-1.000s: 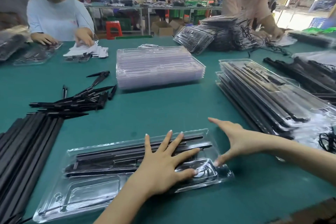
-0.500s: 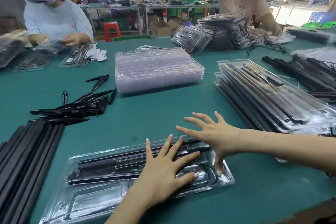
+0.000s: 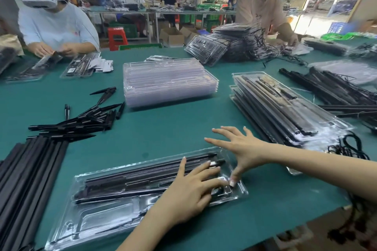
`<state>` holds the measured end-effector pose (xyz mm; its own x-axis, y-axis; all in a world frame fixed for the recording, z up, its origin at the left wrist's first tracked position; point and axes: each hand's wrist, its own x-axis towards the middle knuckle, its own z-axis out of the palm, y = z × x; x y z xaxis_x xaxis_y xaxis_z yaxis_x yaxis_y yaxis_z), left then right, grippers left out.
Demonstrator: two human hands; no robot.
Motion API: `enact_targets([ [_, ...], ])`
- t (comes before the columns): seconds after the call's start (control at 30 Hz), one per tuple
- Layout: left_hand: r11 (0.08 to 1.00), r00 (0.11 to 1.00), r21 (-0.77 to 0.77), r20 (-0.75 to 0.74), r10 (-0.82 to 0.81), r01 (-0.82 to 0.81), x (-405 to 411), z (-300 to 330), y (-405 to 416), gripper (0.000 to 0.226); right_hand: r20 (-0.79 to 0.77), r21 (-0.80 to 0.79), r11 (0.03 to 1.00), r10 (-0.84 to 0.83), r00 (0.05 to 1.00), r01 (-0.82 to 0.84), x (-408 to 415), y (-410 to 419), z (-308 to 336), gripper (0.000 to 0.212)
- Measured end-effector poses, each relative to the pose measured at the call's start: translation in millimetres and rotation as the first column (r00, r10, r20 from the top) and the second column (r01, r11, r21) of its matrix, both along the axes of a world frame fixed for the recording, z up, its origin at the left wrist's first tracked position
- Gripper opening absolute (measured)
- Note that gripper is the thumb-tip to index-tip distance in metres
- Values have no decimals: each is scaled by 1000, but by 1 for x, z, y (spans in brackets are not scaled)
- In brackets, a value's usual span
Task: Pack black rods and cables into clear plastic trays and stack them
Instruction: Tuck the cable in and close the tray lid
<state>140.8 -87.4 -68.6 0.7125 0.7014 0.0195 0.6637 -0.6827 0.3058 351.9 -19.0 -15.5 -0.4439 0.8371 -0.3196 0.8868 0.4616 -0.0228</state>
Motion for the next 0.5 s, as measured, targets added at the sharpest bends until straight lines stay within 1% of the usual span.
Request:
enact_targets([
  [0.03,1000,1000,-9,7,-3,3,-1,1,0,49,-92,14,996,-88,992,90,8,-5,-1,124],
  [0.07,1000,1000,-11,16,-3,3,-2,0,1,49,-221,14,977,-205,953,213,16,-11,-3,115],
  [0.1,1000,1000,-13,22,1,0,-2,0,1,49,-362,-11,939,-324,874,344,24,-16,-6,98],
  [0.13,1000,1000,-14,26,6,-6,-2,1,1,48,-473,-60,890,-423,773,451,32,-22,-9,73],
  [0.17,1000,999,-11,33,7,-7,-2,1,0,47,-523,-137,842,-509,683,522,37,-30,-12,48],
  [0.2,1000,999,-8,36,10,-10,-1,1,0,45,-520,-223,814,-565,640,537,37,-38,-14,36],
  [0.27,1000,999,-6,41,21,-21,-1,1,0,41,-445,-349,804,-594,670,481,30,-52,-22,42],
  [0.3,1000,999,-11,40,22,-21,-1,2,-1,44,-429,-376,803,-594,680,463,24,-56,-25,43],
  [0.33,1000,1000,-16,26,17,-17,-1,2,-1,53,-440,-395,797,-601,667,457,17,-58,-26,41],
  [0.37,1000,1000,-8,7,4,-4,-1,3,-2,65,-460,-433,776,-628,627,459,12,-59,-25,39],
  [0.4,1000,1000,13,-20,-6,6,-1,3,-4,76,-482,-505,734,-676,557,454,8,-59,-22,36],
  [0.43,999,999,46,-34,-7,9,-2,3,-4,83,-485,-611,670,-738,468,422,6,-57,-18,33],
  [0.5,997,1000,82,-7,18,-17,-3,5,-2,86,-452,-795,521,-851,269,311,4,-54,-12,28],
])
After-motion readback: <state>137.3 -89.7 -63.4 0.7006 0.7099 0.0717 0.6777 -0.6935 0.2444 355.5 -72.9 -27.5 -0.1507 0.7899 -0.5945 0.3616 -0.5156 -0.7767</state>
